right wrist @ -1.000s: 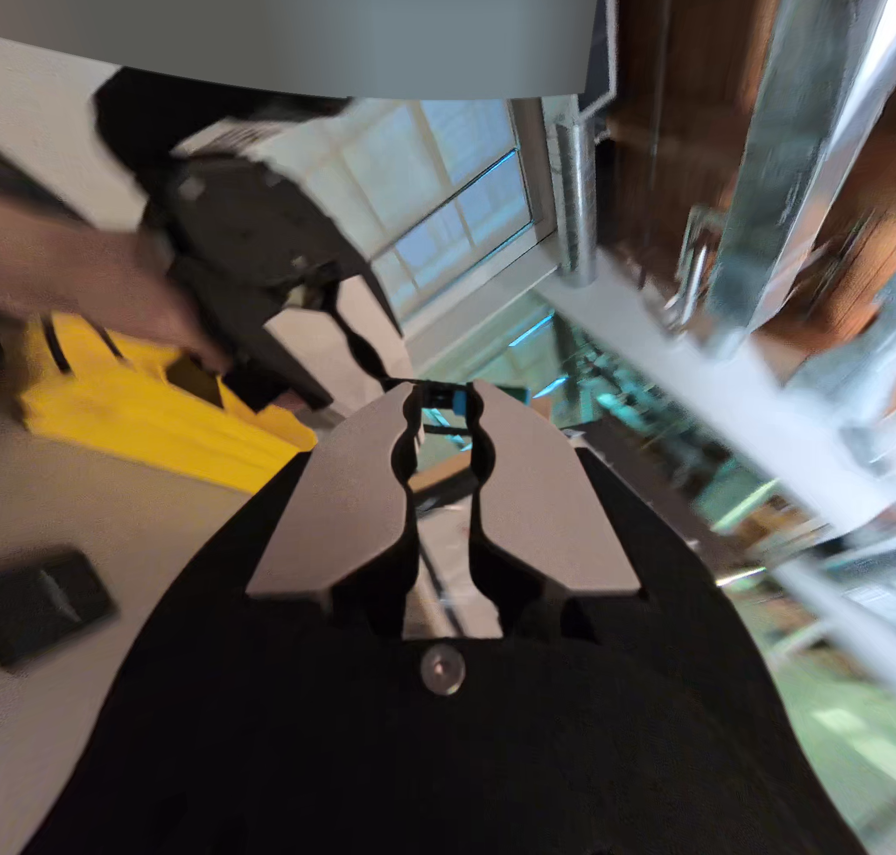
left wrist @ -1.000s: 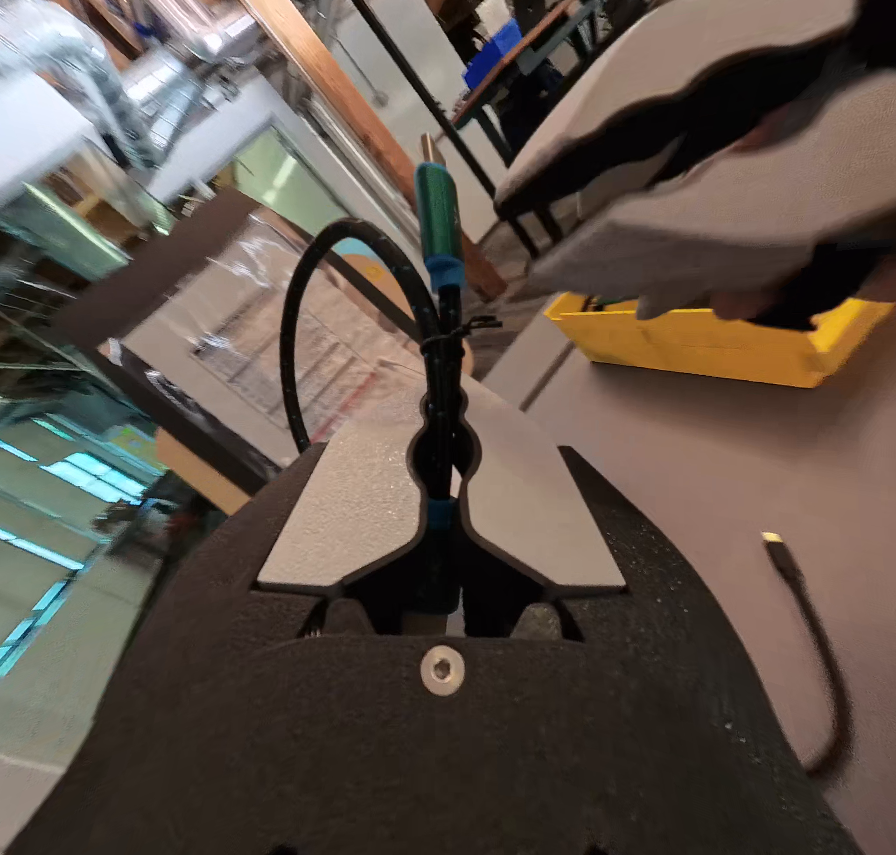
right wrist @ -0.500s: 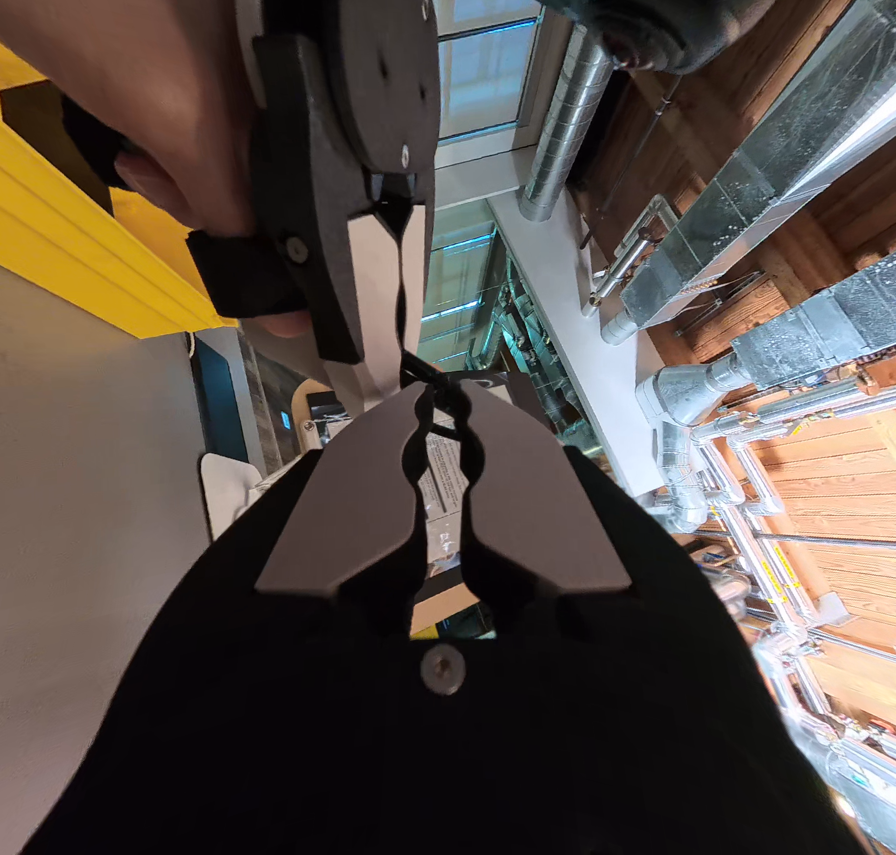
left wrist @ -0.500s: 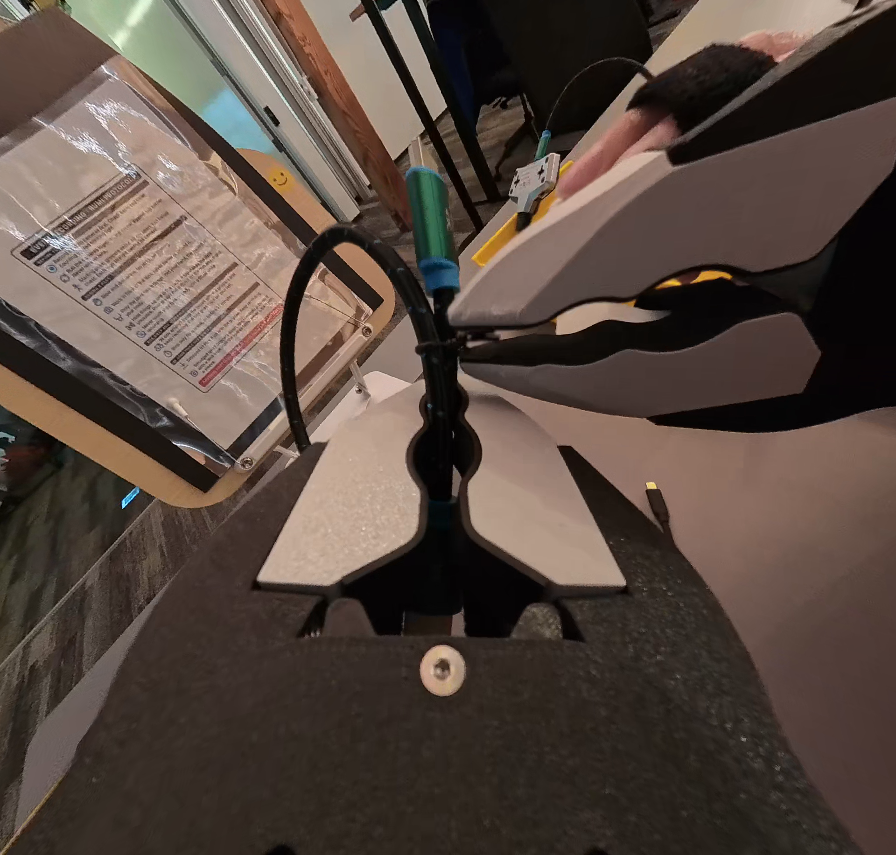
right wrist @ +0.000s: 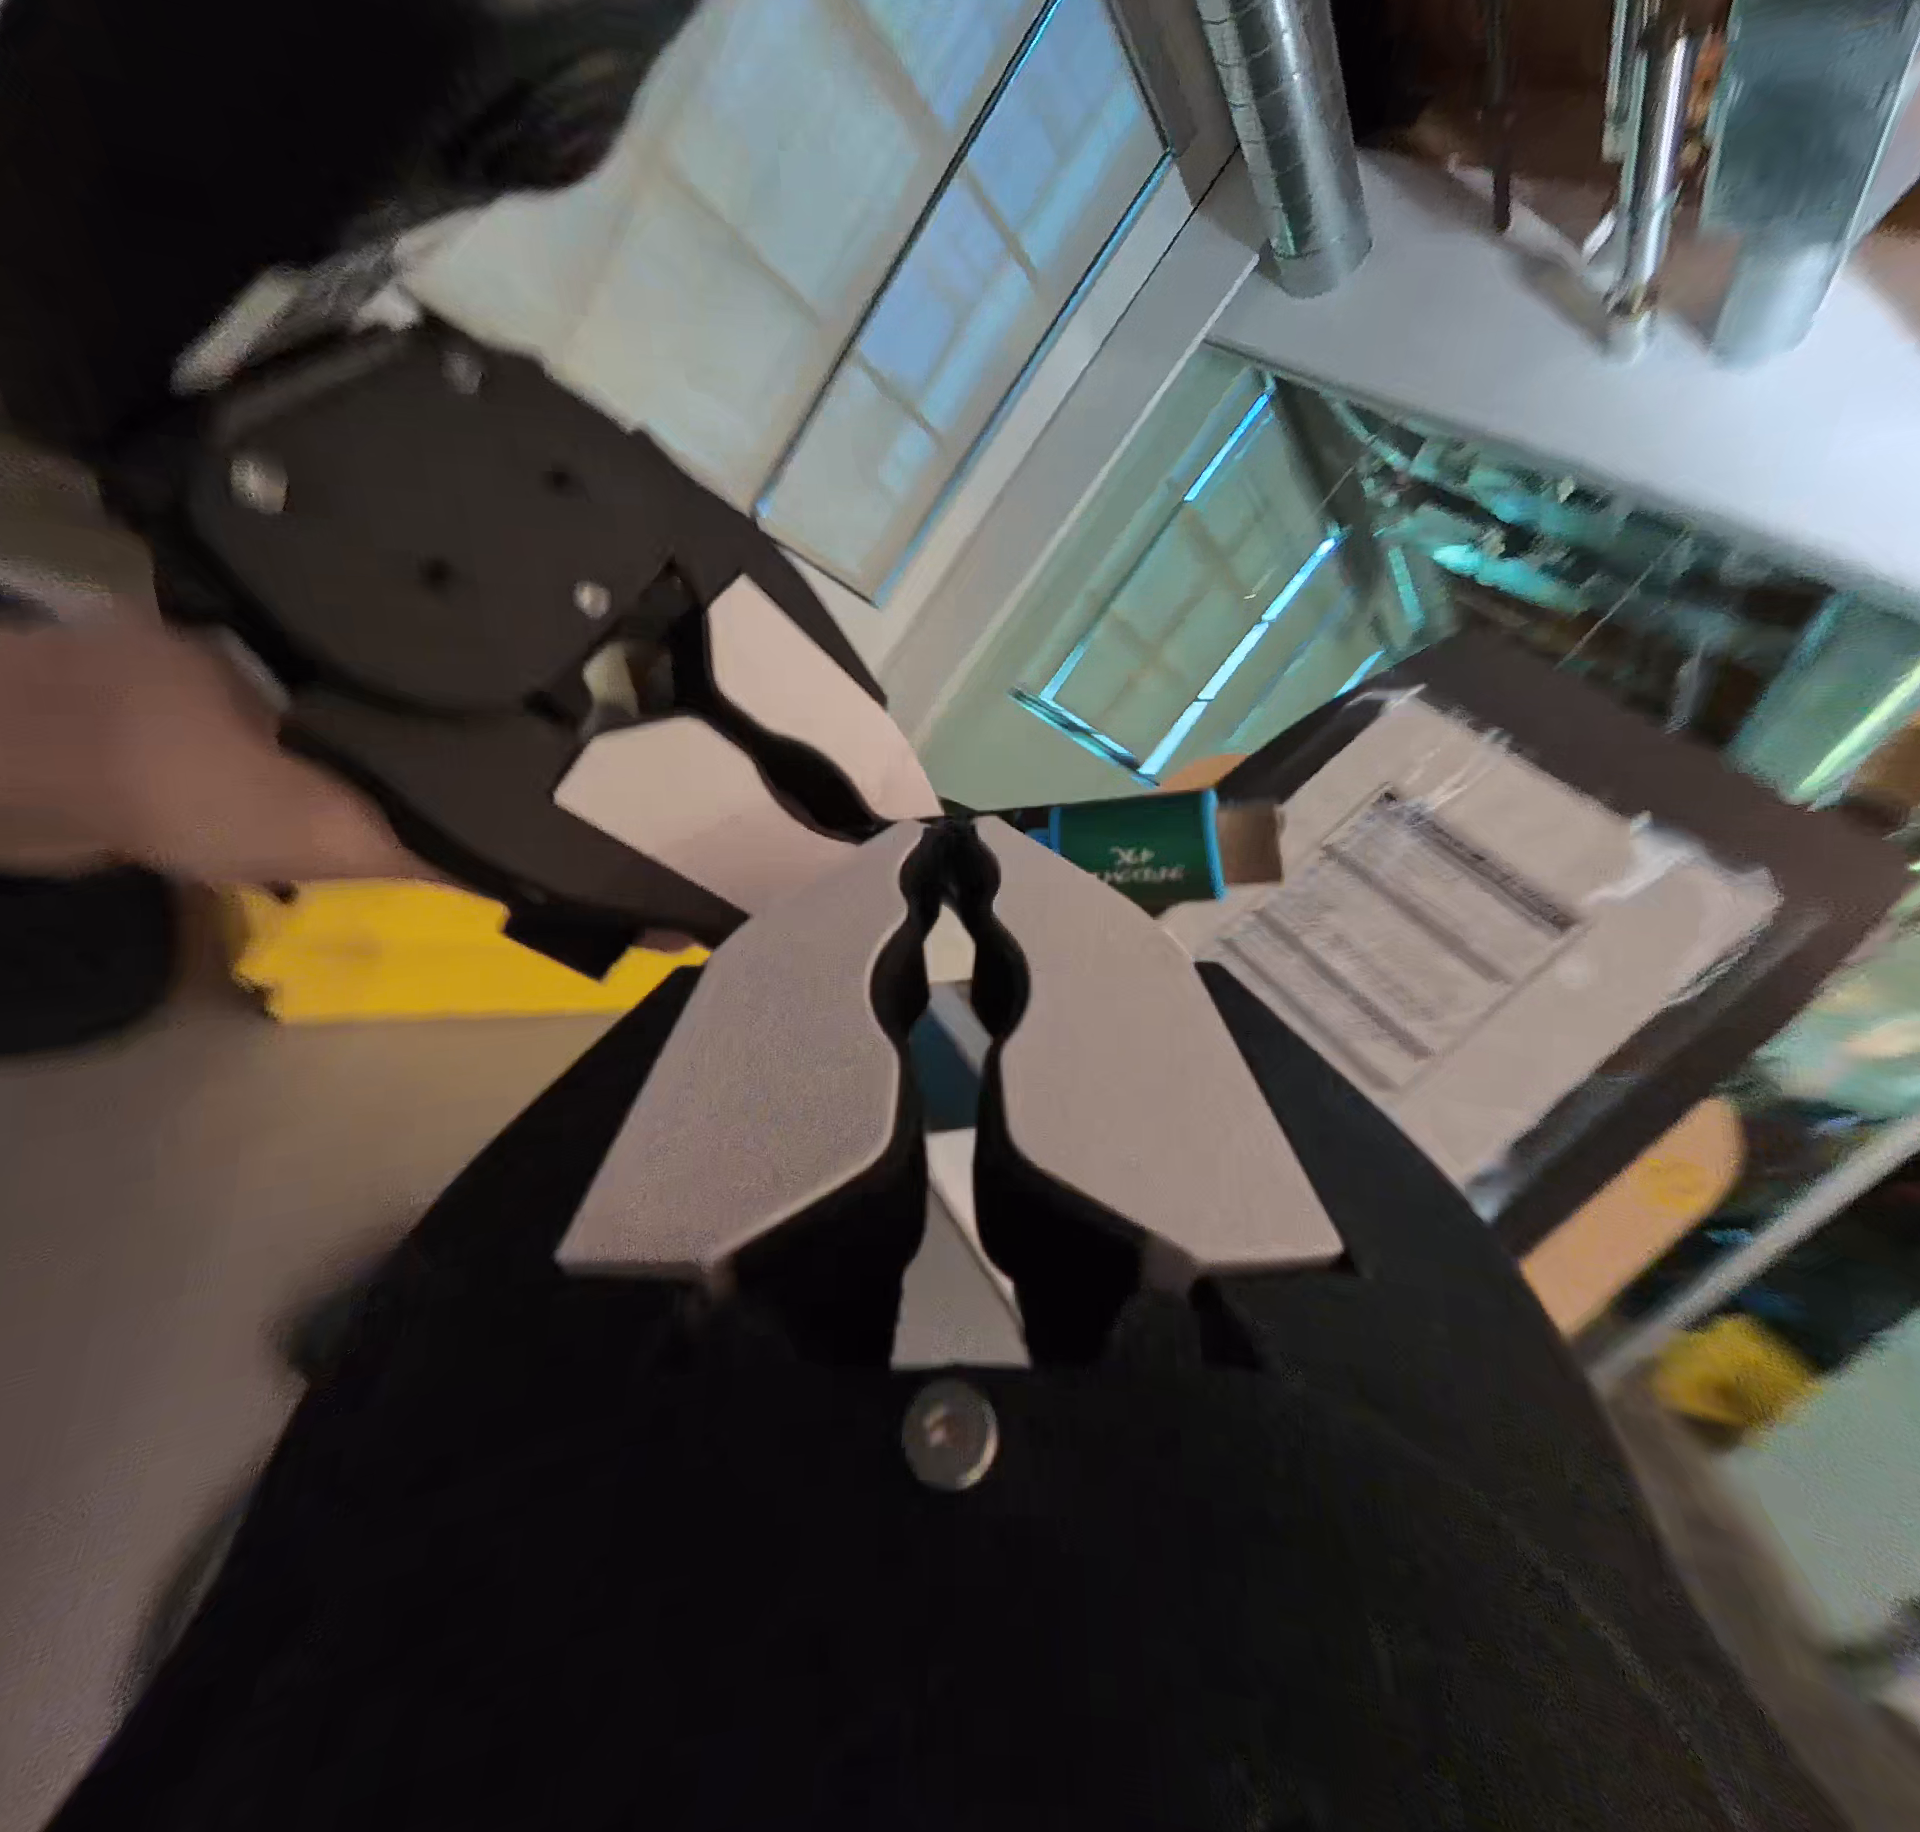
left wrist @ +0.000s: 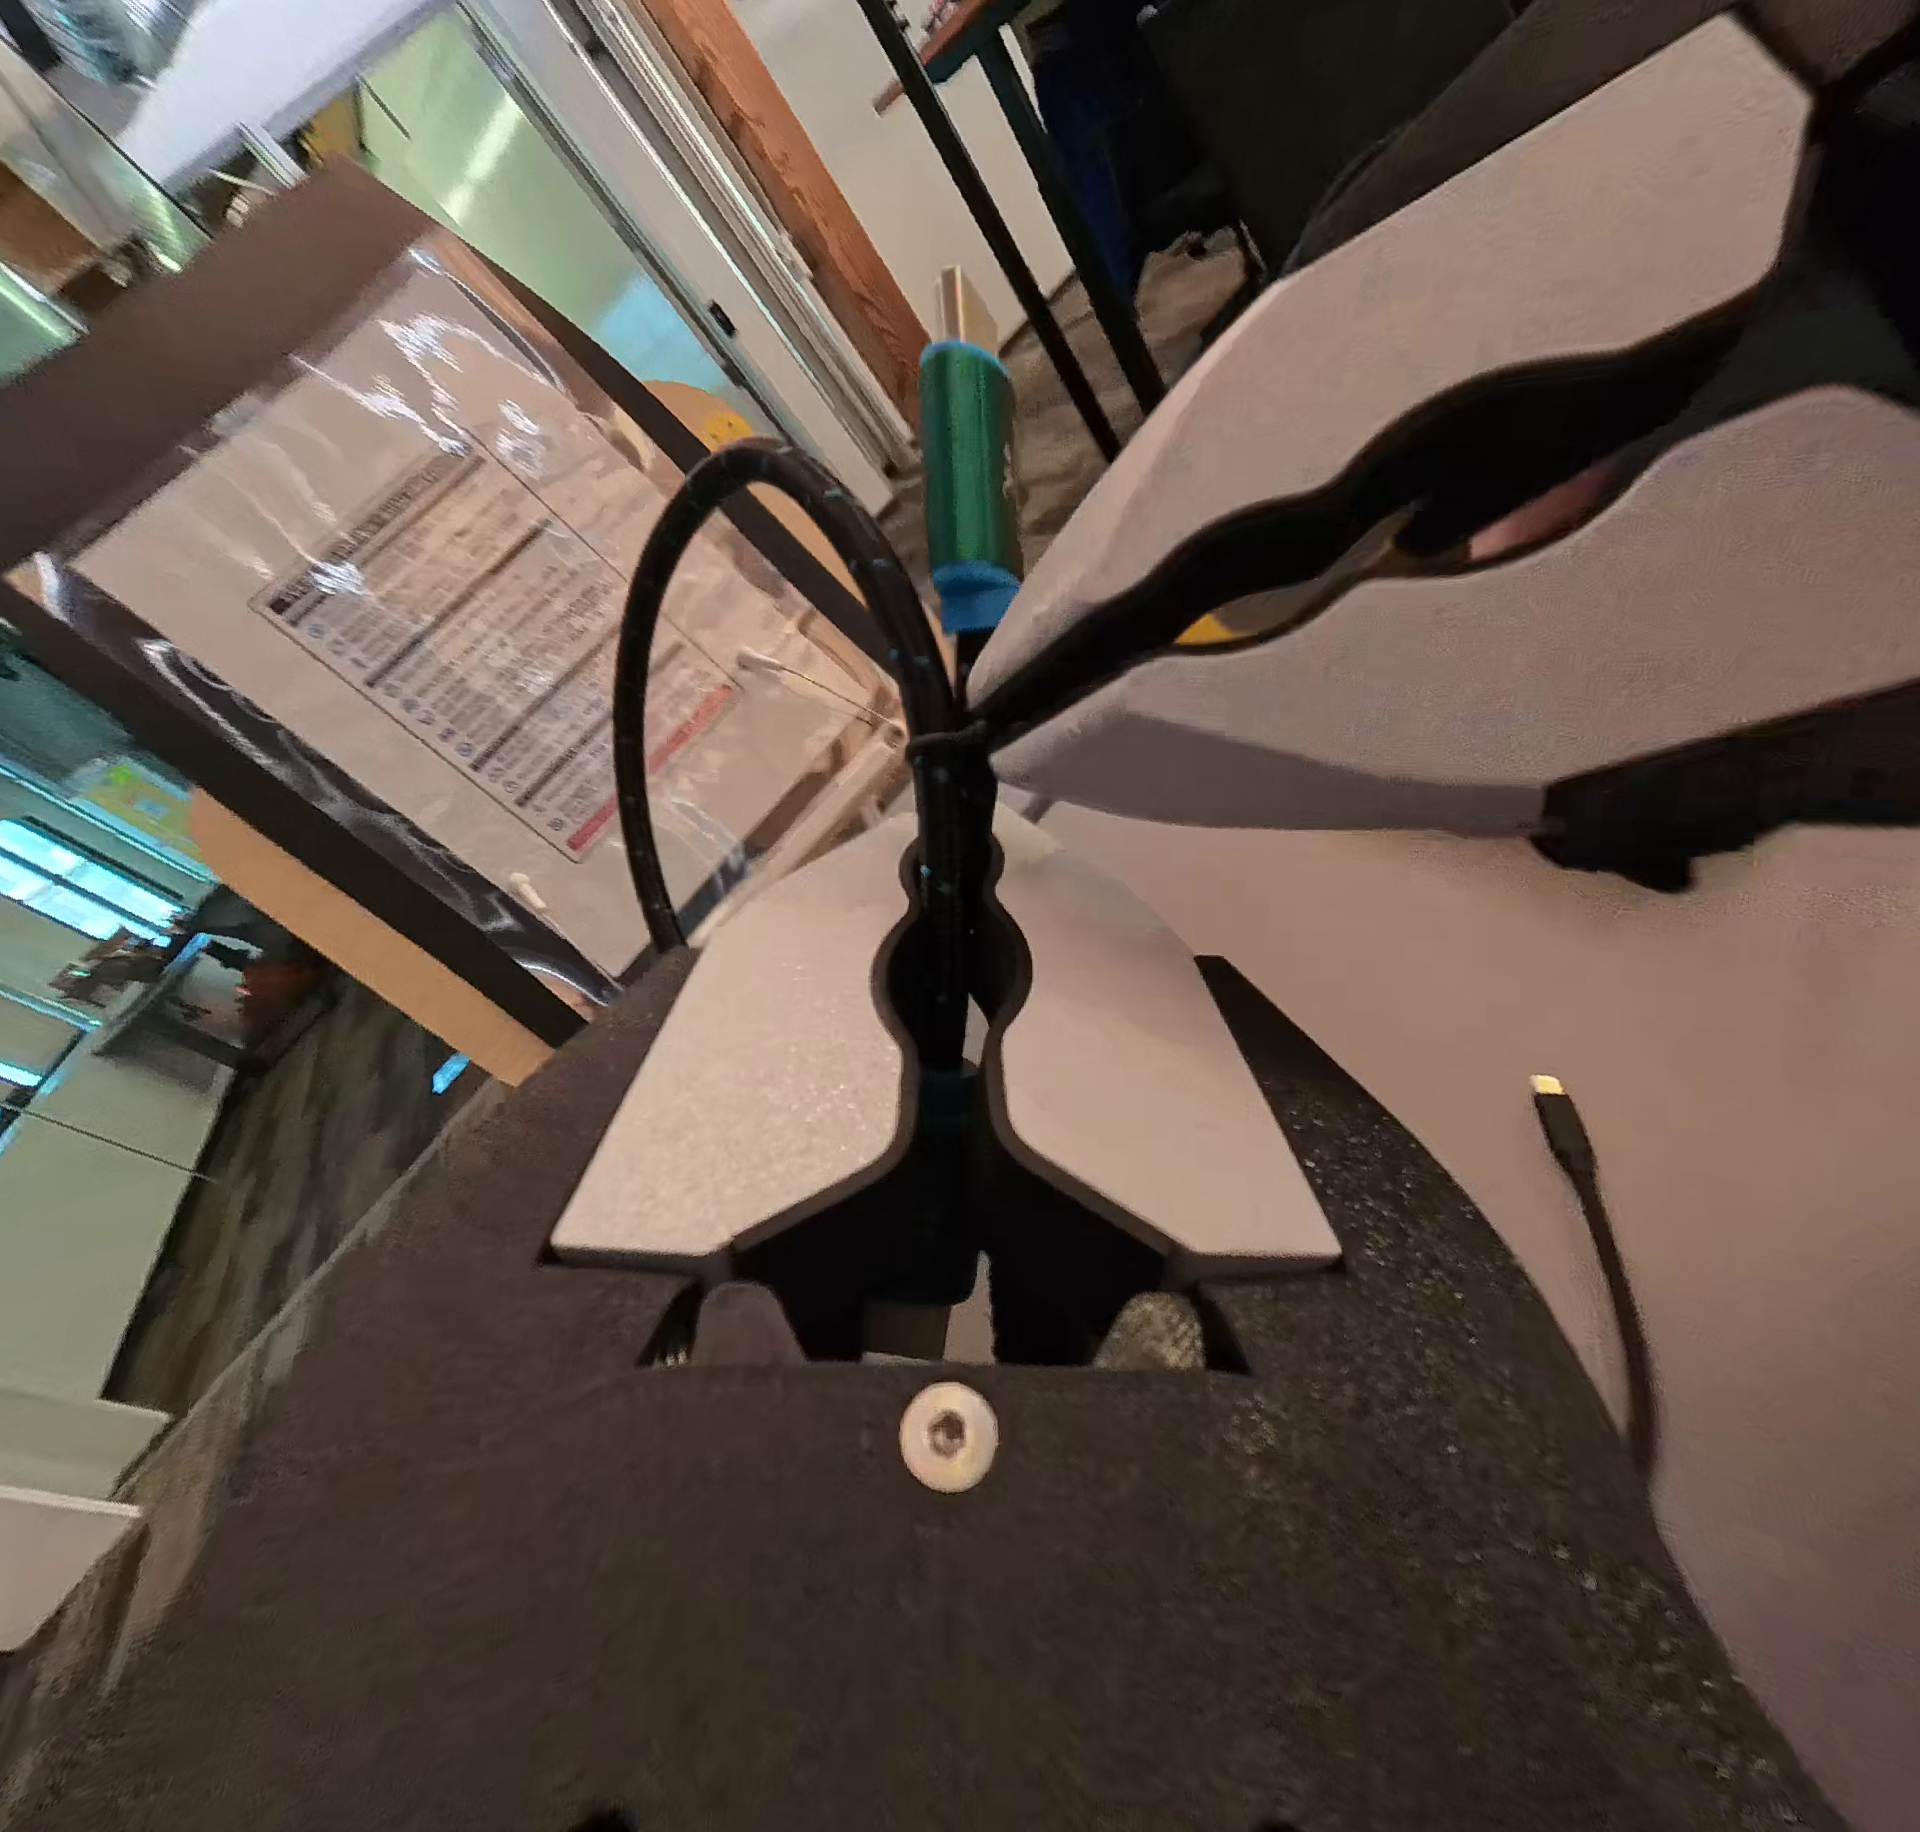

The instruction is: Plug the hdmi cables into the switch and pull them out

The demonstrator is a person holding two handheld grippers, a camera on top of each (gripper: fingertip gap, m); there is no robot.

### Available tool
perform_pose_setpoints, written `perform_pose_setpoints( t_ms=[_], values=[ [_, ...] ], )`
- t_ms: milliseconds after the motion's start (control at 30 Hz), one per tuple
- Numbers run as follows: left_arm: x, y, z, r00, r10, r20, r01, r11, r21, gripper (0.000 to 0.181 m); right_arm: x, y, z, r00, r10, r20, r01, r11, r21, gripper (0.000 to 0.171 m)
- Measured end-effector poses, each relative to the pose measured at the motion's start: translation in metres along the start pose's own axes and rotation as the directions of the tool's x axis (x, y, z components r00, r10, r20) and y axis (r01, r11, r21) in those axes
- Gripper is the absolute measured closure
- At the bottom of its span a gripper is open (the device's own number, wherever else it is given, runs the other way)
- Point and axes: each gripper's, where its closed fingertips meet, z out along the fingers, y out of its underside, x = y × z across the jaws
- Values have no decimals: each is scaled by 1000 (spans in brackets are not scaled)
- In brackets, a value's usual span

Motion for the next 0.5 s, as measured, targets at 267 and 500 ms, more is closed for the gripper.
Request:
perform_pose_setpoints(
  t_ms=[267,500],
  values=[
    [-18,-7,-1,977,109,186,-125,989,78,177,3,-5,4,490,803,339,-861,507,45,169],
    [-29,-16,-9,912,227,343,-275,956,99,179,1,-13,1,-480,671,566,-877,-338,-343,168]
  ],
)
